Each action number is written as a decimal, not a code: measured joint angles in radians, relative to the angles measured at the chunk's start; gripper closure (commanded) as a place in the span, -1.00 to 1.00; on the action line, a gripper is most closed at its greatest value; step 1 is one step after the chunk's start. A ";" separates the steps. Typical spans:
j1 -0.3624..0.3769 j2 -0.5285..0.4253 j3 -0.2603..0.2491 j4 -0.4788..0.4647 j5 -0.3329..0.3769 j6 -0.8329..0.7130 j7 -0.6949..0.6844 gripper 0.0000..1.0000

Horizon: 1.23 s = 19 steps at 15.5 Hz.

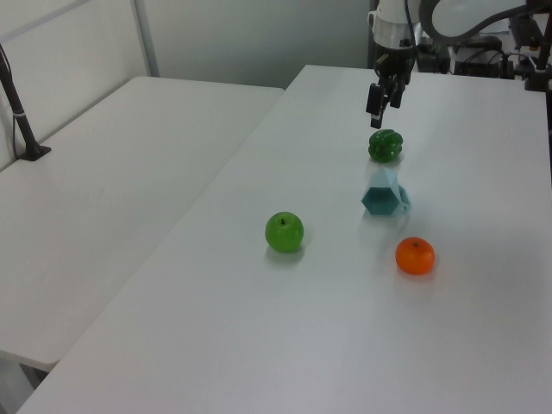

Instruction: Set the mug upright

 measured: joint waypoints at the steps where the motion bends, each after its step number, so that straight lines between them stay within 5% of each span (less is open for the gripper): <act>1: 0.000 -0.002 0.000 -0.005 0.001 0.000 0.000 -1.00; 11: 0.051 0.020 0.001 -0.026 -0.024 0.000 -0.036 -1.00; 19: 0.206 0.176 0.004 -0.039 -0.343 0.000 0.095 -1.00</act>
